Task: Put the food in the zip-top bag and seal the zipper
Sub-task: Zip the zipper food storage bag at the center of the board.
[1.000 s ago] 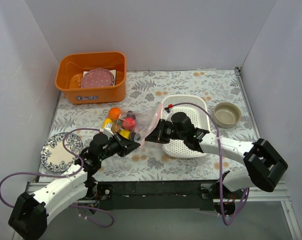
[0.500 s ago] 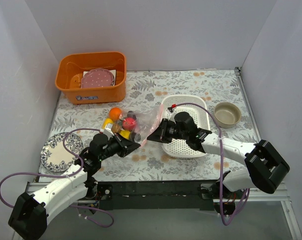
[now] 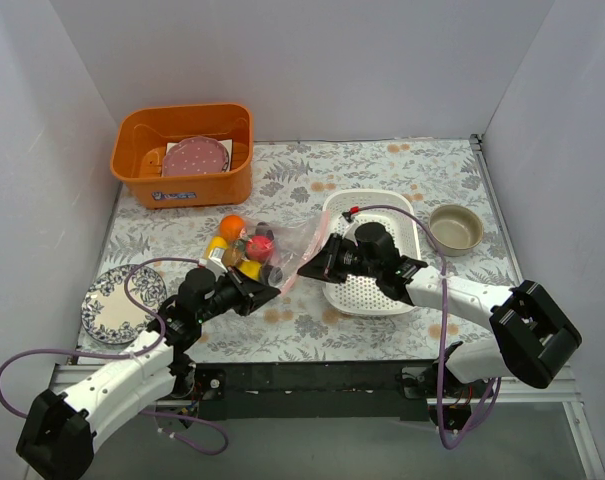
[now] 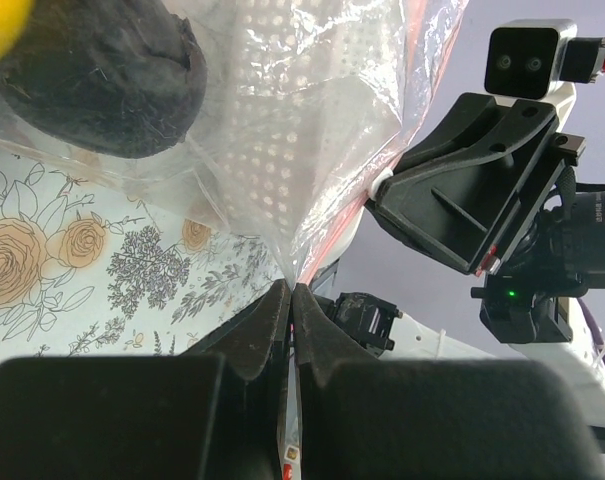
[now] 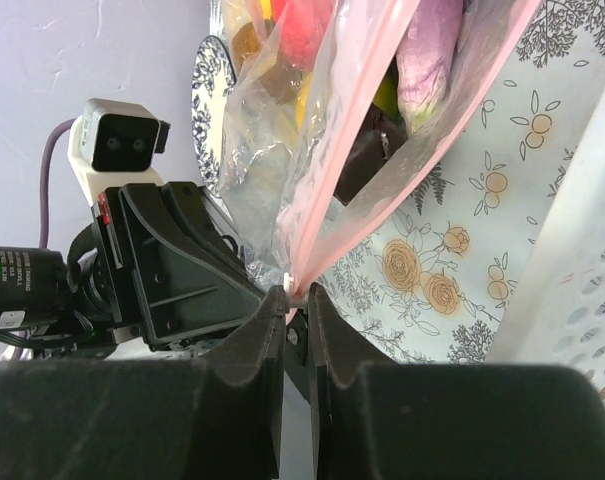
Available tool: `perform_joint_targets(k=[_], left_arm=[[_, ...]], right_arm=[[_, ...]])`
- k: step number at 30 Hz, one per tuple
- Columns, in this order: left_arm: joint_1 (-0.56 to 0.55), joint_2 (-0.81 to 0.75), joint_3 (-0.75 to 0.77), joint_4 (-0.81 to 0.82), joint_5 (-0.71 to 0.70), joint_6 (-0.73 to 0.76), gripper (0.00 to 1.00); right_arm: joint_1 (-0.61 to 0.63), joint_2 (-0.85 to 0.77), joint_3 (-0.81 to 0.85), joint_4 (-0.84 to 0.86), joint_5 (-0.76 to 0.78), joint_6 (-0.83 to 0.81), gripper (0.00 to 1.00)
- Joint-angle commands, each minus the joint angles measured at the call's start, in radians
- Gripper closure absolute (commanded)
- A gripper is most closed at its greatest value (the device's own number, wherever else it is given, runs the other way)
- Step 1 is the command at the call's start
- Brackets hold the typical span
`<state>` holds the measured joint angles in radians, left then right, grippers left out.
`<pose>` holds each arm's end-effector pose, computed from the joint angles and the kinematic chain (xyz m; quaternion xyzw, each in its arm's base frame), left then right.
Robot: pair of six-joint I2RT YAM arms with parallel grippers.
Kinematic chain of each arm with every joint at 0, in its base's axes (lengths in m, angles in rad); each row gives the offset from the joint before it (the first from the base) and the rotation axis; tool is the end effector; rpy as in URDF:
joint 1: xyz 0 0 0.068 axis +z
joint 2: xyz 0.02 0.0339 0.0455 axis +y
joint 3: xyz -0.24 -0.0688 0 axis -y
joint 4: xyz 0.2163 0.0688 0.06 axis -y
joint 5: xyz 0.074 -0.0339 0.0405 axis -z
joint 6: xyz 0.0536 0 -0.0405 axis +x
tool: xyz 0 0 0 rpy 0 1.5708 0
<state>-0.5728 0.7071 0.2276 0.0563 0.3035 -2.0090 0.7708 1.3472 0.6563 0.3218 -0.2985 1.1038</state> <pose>0.1352 -0.1063 0.1715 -0.4844 0.6792 -0.5508 0.0262 0.1960 0.2123 0.2108 0.0523 0.8183 0.5232 0.2321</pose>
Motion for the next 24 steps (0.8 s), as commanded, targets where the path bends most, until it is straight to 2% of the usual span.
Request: perform_joint_targets(k=[1, 24], left_arm=[[-0.002, -0.026, 0.006, -0.052, 0.005, -0.166, 1.00], [-0.002, -0.074, -0.007, -0.092, -0.006, -0.181, 1.00]], right_arm=[[-0.030, -0.025, -0.004, 0.066, 0.032, 0.007, 0.83], [-0.070, -0.020, 0.005, 0.066, 0.058, -0.016, 0.83]])
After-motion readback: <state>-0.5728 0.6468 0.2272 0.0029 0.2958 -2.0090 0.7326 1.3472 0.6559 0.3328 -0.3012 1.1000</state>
